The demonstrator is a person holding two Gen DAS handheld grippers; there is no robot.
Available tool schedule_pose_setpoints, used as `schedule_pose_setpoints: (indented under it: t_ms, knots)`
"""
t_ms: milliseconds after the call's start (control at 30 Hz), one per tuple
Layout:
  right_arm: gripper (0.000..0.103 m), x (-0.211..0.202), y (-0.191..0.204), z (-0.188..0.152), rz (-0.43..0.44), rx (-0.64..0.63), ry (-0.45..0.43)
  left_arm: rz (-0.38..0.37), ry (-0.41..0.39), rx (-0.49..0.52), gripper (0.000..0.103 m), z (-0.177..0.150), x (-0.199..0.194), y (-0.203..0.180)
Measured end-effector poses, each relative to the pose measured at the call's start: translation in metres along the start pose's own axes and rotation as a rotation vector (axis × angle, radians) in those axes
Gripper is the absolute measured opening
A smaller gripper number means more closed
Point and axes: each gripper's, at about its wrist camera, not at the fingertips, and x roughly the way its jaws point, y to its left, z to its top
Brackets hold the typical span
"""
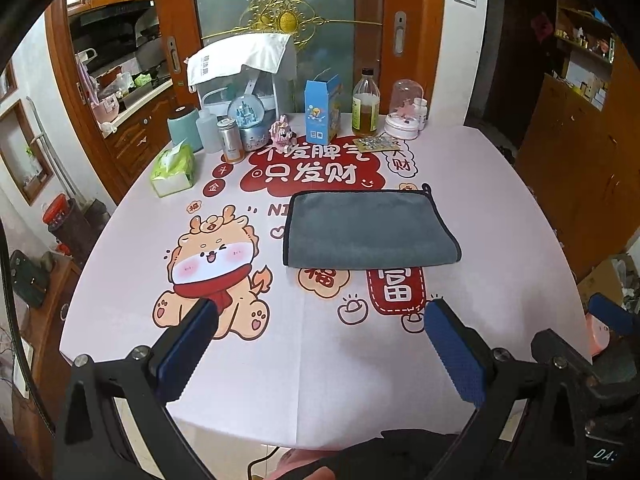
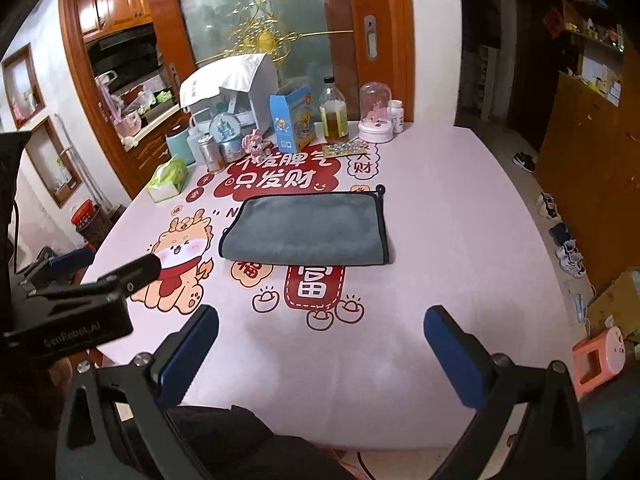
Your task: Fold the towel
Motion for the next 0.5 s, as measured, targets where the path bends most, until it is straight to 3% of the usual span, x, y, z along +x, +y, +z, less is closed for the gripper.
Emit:
schedule_pose_setpoints:
  t_ms: [500]
  knots:
    - [0.103, 0.0042, 0.0062, -0.0067, -0.022, 0.021, -0.011, 0.028, -0.022, 0.026, 0.102, -0.0043, -0.0026, -0.0028]
